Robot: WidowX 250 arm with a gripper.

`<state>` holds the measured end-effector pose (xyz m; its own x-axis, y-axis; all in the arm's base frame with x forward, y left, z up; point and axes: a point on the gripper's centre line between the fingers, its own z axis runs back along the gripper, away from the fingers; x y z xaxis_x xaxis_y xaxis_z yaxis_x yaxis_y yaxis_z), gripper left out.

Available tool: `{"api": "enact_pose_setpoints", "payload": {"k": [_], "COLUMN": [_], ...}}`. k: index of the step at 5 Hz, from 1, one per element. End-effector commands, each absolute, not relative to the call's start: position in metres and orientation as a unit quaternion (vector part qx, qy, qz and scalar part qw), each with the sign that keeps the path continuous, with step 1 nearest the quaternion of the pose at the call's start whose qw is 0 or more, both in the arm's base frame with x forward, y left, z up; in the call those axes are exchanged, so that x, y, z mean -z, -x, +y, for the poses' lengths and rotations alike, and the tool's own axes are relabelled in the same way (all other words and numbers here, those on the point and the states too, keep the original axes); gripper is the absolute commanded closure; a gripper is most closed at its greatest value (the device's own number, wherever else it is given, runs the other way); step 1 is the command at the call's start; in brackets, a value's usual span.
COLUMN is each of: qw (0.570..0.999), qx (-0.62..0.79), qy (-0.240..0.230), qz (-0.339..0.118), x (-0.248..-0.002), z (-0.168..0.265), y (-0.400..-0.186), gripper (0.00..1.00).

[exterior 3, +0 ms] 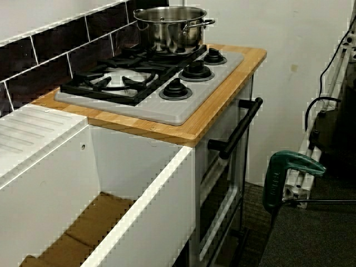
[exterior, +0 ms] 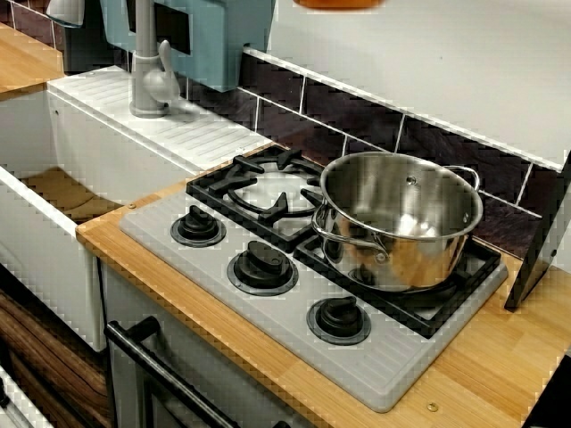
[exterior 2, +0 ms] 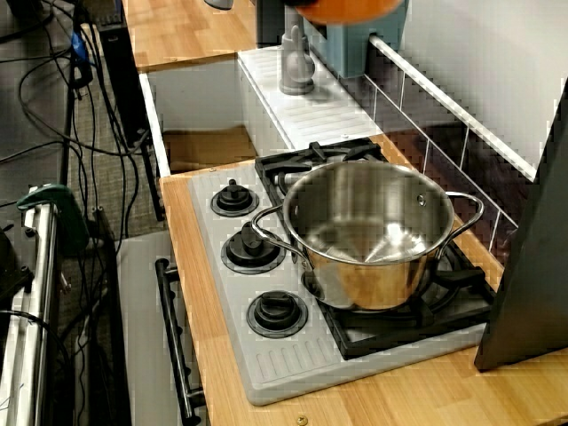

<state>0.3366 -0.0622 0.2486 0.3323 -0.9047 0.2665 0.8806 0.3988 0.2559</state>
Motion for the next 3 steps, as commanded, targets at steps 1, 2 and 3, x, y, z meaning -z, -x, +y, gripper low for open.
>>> {"api": "enact_pose_setpoints", "payload": {"k": [1,2,3], "qw": [0.782,0.767,0.746], "qx": [0.588,0.606,0.619], "qy": [-0.1,-0.146,-0.211], "qz": [-0.177,-0.151,-0.128], "x": [-0.2546,-0.2509,-0.2496], "z": [-0.0728,-0.0789,-0.0827], "y": [-0.3366,-0.3373,-0.3396], "gripper": [1.0,1.0,1.0]}}
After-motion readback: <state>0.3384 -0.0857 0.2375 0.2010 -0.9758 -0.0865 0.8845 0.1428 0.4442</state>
